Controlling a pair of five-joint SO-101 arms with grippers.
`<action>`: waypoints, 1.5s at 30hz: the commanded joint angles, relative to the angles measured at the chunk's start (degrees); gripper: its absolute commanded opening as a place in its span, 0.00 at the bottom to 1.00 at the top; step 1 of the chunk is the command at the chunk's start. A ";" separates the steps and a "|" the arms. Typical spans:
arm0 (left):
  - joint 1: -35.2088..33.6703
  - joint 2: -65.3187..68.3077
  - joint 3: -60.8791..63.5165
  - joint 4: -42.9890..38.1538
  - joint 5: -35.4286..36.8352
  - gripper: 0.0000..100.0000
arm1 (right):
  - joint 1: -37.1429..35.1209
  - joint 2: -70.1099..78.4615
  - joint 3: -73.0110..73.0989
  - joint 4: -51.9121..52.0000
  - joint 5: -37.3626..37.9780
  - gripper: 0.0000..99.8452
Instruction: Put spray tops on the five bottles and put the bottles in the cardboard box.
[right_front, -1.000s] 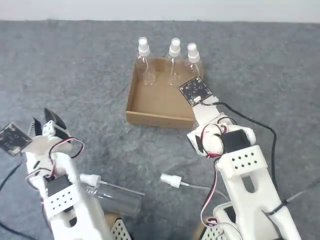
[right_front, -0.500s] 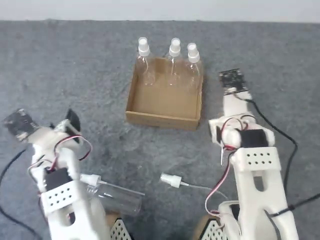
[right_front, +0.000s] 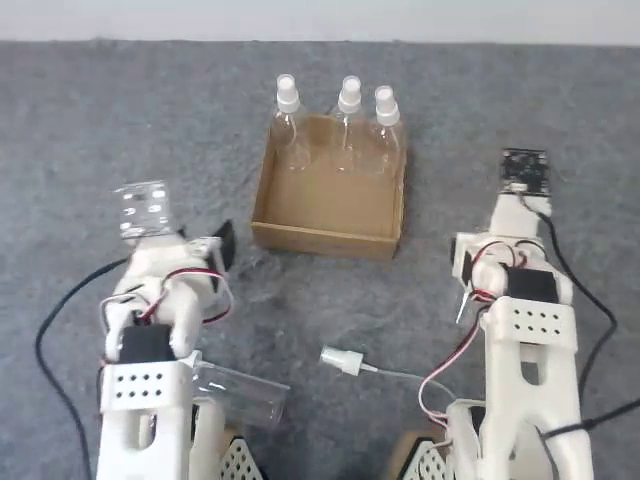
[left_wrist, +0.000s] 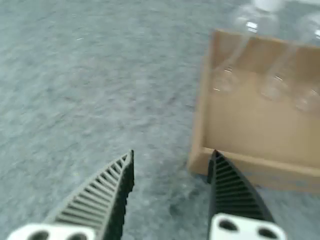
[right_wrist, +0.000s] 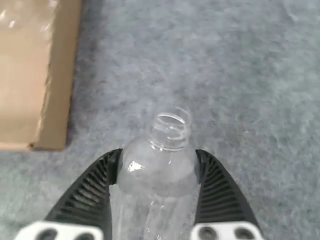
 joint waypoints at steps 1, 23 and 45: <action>9.85 -0.88 -5.67 5.19 -6.68 0.23 | 4.09 -2.42 -0.79 -3.12 -3.25 0.03; 45.71 -0.79 -5.49 22.33 -19.52 0.23 | 11.30 -1.98 2.02 -11.56 -6.24 0.03; 48.79 32.53 -10.42 7.74 -19.08 0.23 | 11.03 -1.98 2.73 -11.82 -5.98 0.03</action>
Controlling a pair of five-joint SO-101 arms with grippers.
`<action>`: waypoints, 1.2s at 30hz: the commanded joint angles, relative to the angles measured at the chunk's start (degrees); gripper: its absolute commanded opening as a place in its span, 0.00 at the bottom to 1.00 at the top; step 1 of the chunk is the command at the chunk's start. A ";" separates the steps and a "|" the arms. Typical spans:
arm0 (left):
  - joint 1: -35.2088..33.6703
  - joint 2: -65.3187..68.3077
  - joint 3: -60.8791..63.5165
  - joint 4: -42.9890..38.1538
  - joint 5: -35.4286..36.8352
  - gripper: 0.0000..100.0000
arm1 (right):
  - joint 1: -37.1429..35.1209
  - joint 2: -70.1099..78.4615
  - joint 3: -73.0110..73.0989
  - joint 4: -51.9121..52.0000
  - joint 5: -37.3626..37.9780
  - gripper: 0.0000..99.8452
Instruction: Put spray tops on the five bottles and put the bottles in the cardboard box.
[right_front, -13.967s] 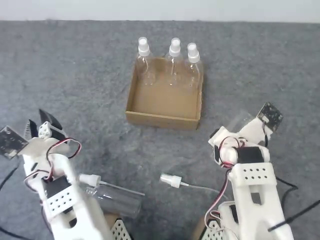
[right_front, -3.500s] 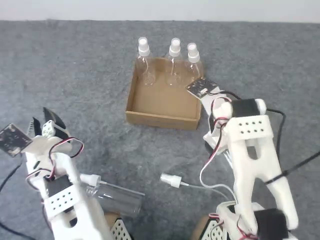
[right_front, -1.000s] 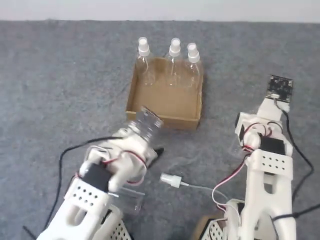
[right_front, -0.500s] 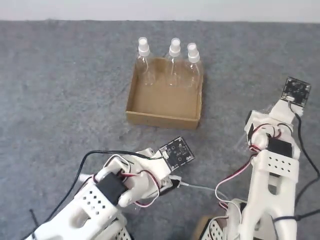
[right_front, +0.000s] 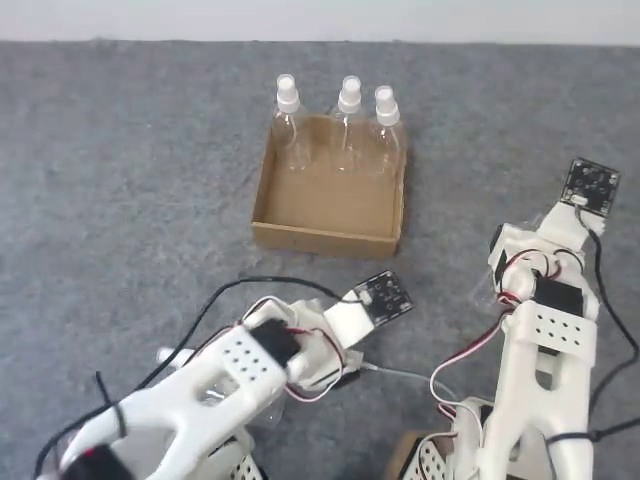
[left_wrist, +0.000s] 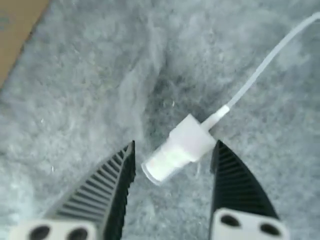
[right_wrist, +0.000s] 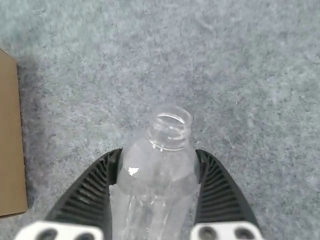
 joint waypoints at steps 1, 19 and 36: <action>0.44 4.57 -6.11 -0.79 -0.09 0.23 | 0.48 -1.98 -0.88 -1.36 -0.26 0.03; 0.44 18.55 -15.78 1.67 3.60 0.16 | 0.48 -1.98 -0.79 -1.45 -0.18 0.03; 0.00 20.22 -18.95 10.64 -0.35 0.03 | -0.48 -1.98 -0.70 -1.36 -0.18 0.03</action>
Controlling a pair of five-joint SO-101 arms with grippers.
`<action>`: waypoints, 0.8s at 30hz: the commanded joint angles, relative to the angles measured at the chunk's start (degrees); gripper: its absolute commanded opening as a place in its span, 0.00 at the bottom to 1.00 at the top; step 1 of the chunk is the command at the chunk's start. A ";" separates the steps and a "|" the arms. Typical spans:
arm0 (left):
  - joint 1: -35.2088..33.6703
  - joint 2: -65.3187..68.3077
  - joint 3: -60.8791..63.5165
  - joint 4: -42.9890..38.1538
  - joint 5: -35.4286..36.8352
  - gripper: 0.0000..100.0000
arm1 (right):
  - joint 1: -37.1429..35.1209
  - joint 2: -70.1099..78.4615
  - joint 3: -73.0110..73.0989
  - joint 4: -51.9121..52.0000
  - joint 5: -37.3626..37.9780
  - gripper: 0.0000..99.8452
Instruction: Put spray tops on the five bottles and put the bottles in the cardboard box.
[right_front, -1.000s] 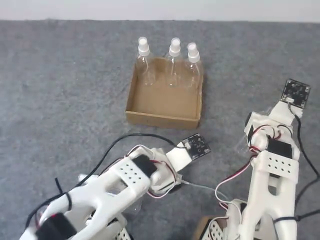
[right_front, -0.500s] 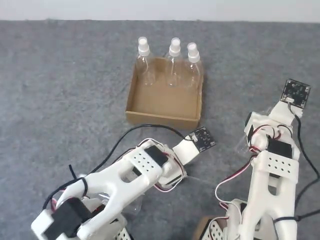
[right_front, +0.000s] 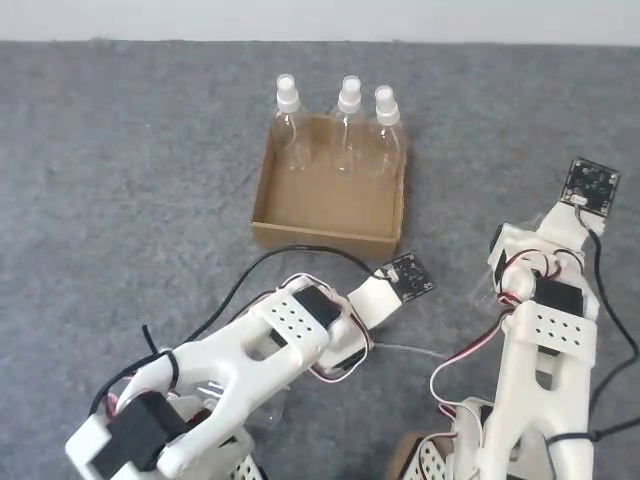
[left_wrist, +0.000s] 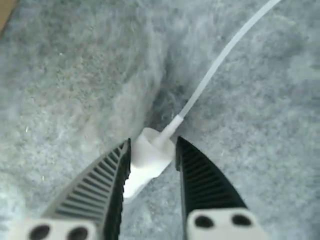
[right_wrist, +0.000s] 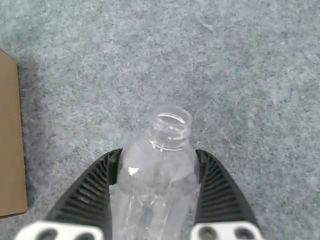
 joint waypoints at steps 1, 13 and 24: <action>-0.44 -0.35 -4.18 6.95 -3.60 0.03 | -0.48 -1.98 -0.70 -1.36 -0.18 0.03; -7.03 -0.35 -7.08 11.34 -3.87 0.03 | -0.57 -1.98 -0.70 -1.36 -0.18 0.03; -11.25 -0.35 -8.57 13.80 -0.35 0.15 | -0.57 -1.98 -0.70 -1.36 -0.18 0.03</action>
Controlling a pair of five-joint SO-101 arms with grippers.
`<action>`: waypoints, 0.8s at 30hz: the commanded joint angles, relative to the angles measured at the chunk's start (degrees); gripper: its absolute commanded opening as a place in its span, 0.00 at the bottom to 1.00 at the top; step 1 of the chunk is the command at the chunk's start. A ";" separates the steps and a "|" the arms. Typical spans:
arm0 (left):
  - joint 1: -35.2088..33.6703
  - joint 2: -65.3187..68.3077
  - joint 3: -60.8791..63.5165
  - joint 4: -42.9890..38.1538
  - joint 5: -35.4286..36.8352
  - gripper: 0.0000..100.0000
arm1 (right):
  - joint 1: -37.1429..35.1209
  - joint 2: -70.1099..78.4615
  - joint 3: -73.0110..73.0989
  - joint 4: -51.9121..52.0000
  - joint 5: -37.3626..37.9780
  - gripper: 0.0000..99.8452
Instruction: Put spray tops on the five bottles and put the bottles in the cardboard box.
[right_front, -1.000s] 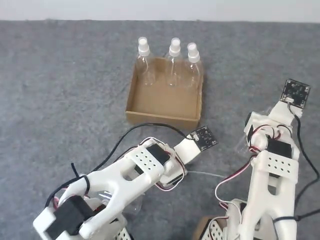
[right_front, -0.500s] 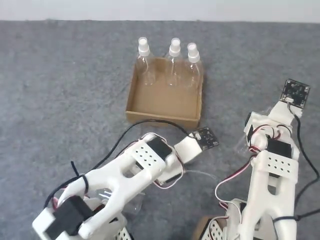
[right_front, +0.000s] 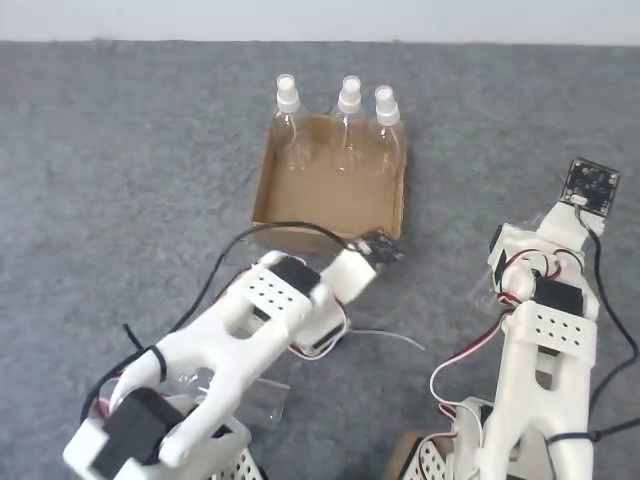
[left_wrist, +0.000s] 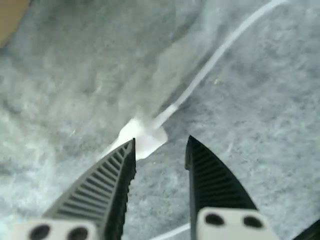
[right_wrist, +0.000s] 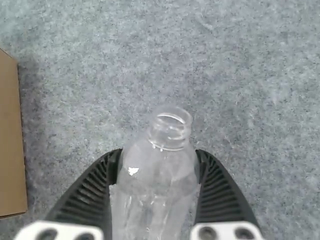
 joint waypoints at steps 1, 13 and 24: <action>-2.90 -0.26 -4.09 3.08 2.46 0.15 | -0.48 -1.98 -0.70 -1.36 -0.18 0.03; -4.22 -0.26 -12.18 10.90 30.42 0.15 | -0.48 -1.98 -0.70 -1.36 -0.18 0.03; -4.22 0.35 -10.15 9.93 65.41 0.16 | -0.48 -1.98 -0.70 -1.36 -0.18 0.03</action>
